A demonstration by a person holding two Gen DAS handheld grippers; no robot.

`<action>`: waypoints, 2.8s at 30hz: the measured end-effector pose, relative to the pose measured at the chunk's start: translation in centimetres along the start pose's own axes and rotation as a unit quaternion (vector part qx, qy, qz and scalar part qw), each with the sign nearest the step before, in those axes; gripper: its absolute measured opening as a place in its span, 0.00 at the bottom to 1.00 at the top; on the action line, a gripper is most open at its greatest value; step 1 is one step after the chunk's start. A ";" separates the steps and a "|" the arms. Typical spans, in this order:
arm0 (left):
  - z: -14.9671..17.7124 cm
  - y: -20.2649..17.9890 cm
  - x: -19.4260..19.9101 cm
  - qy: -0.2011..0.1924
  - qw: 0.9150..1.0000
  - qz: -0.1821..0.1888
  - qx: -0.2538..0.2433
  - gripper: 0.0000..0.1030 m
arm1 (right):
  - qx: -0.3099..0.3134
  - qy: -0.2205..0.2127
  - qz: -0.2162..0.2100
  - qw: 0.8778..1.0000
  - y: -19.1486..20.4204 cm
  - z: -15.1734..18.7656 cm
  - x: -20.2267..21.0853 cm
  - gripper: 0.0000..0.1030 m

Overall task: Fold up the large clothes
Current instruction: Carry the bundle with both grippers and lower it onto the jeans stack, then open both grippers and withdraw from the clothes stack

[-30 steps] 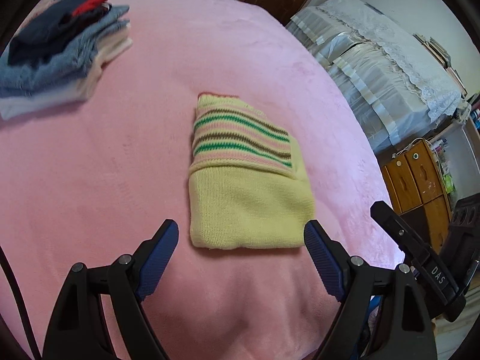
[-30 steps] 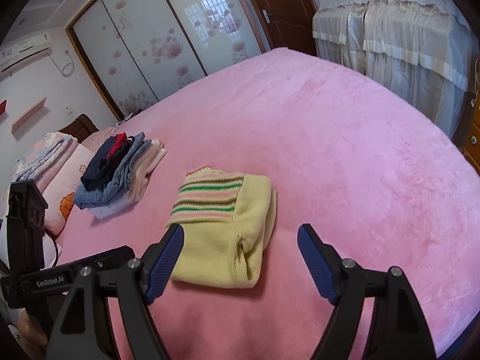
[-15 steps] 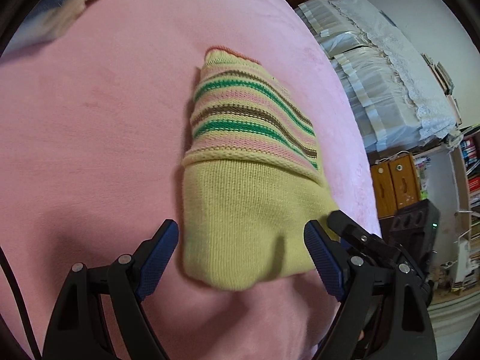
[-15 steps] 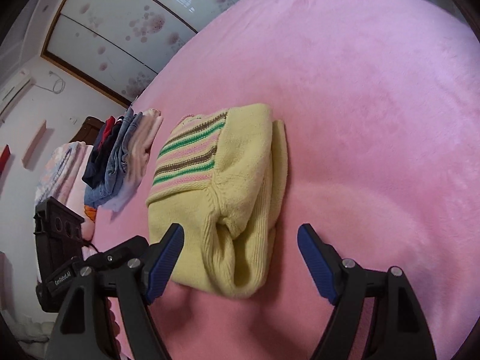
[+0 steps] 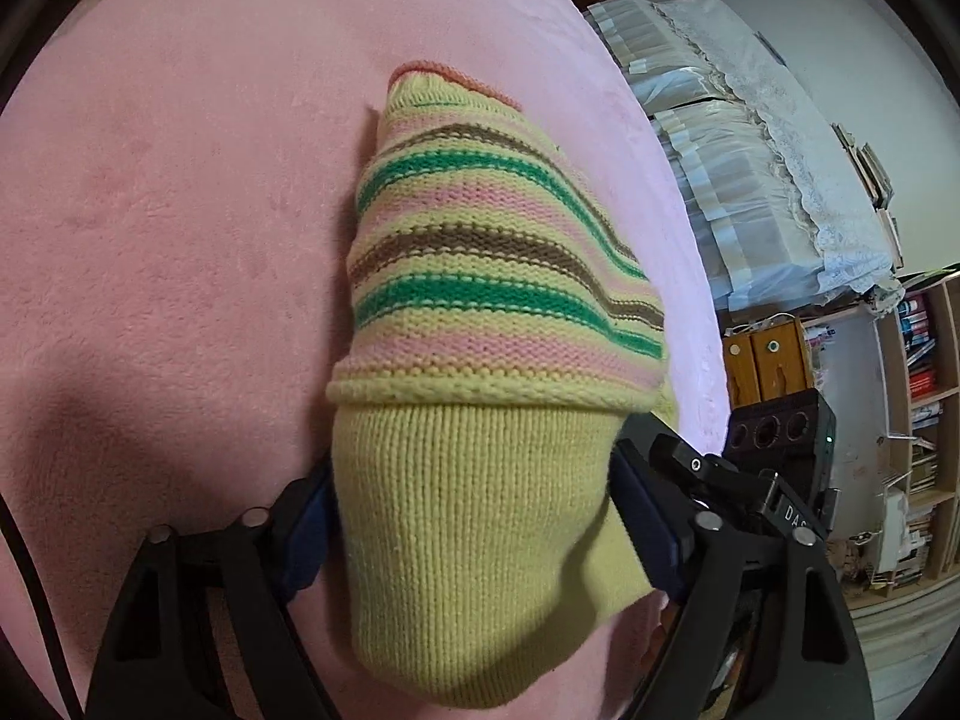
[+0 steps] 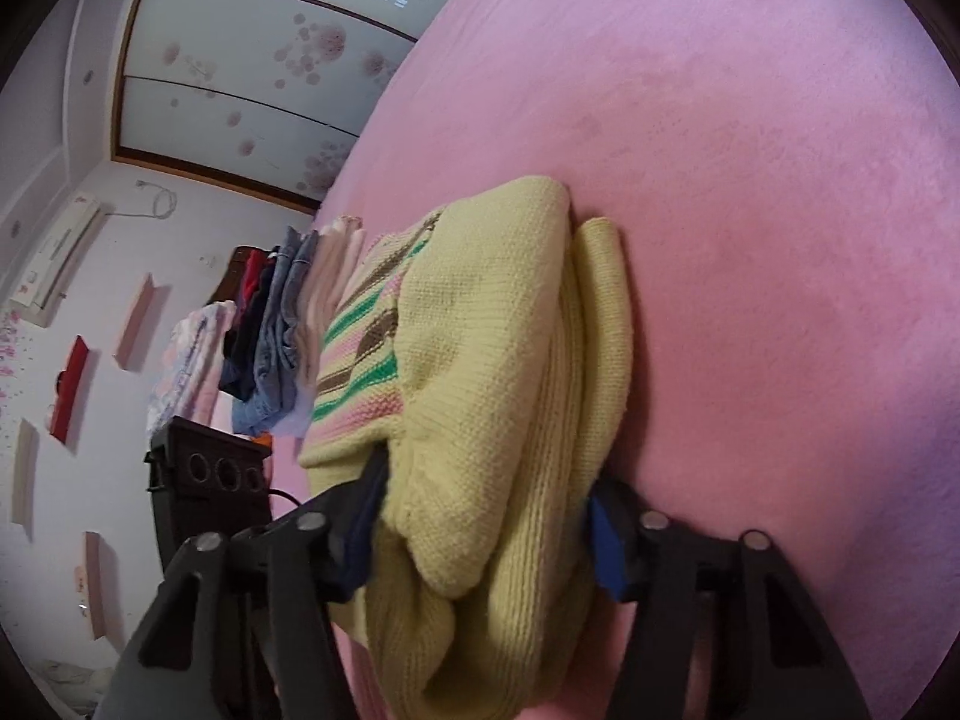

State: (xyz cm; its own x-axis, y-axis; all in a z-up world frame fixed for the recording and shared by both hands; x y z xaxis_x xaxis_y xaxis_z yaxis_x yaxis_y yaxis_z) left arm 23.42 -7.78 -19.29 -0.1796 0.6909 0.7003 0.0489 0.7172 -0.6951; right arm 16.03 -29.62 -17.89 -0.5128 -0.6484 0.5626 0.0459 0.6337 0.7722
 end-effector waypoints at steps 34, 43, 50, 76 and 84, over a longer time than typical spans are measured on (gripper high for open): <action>-2.1 -3.1 33.0 -0.191 0.974 -0.067 -0.099 0.58 | 0.202 -0.005 -0.057 0.978 28.2 2.2 -0.4 0.36; -19.1 0.3 39.7 -0.216 0.962 -0.072 -0.149 0.64 | 0.246 -0.024 -0.091 0.965 39.4 -8.7 -11.3 0.36; -29.6 7.4 37.1 -0.184 0.973 -0.074 -0.117 0.67 | 0.239 -0.031 -0.064 0.968 40.5 -14.2 -21.6 0.36; -24.6 6.7 38.2 -0.212 0.950 -0.225 -0.046 0.95 | 0.269 0.002 0.071 0.961 38.6 -11.2 -19.4 0.47; -19.1 1.2 43.1 -0.245 0.920 -0.301 -0.049 0.95 | 0.282 -0.027 0.087 0.955 41.8 -9.7 -12.1 0.47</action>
State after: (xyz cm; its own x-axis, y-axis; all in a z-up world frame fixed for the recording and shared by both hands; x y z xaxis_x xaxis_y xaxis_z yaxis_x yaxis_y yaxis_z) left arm 34.49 24.59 13.21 -0.6233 0.0590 0.7797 -0.1205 0.9780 -0.1703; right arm 32.46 0.65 10.40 -0.5841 -0.4995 0.6398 -0.3274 0.8663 0.3773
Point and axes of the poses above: each gripper's, at about its wrist camera, not at the fingertips, and x roughly against the way its jaws point, y to its left, z to its underside, the point moved 3 cm from there along -x, roughly the way its jaws point, and after that the axes turned 5 degrees about x, right-handed, at the moved point
